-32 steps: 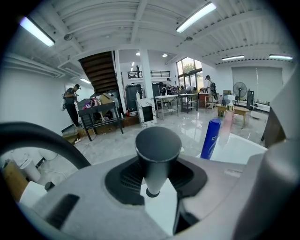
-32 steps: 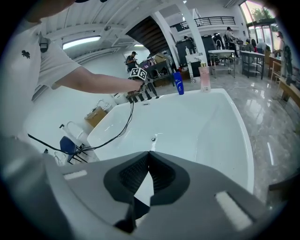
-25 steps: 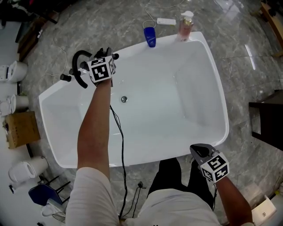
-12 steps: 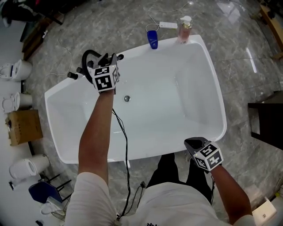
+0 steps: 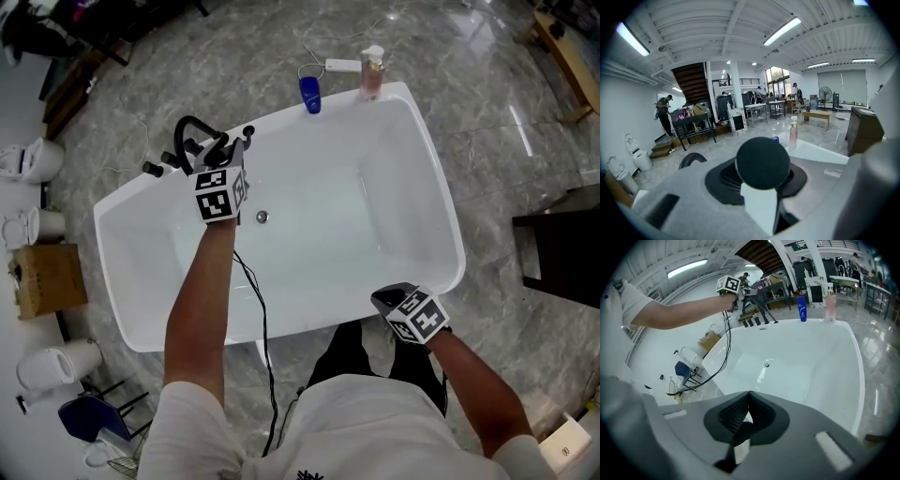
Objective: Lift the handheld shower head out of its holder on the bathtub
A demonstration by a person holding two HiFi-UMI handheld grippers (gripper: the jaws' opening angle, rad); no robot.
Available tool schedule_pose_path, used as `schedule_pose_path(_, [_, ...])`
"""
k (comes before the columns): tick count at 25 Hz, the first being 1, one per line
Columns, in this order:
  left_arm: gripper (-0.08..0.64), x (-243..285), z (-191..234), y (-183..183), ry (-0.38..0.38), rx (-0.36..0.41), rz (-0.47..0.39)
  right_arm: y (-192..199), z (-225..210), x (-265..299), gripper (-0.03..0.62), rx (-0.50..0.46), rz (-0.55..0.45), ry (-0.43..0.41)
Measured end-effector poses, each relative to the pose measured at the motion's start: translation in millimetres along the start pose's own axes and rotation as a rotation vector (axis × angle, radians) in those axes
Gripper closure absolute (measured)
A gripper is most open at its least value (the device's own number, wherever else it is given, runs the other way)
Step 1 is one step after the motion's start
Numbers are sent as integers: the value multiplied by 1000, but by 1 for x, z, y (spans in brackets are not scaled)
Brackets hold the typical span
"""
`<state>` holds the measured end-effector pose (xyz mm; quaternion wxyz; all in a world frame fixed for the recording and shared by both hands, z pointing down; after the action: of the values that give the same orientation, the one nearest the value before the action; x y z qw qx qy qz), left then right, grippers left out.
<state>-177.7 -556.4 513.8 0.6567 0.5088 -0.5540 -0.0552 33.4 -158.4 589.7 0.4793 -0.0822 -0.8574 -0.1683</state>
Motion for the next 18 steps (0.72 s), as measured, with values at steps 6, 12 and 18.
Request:
schedule_pose_path(6, [431, -32, -10, 0, 12, -15, -13, 7, 9, -13, 580, -8, 36, 13])
schedule_pose_path(12, [431, -64, -21, -4, 30, -29, -36, 10, 16, -23, 580, -21, 51, 24])
schedule_pose_path(18, [431, -91, -34, -1, 50, -21, -48, 16, 23, -29, 580, -4, 36, 30])
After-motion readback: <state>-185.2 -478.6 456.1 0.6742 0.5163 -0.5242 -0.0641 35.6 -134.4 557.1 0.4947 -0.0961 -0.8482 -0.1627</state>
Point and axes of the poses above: the fingertips, and each gripper's own axes: x forward along the fingers, z to its left, y out of its underside, the point moved 9 cm from there along -x, backward along the fingers, and after that the axes turned 13 degrees about z, right-handed, at the moved point
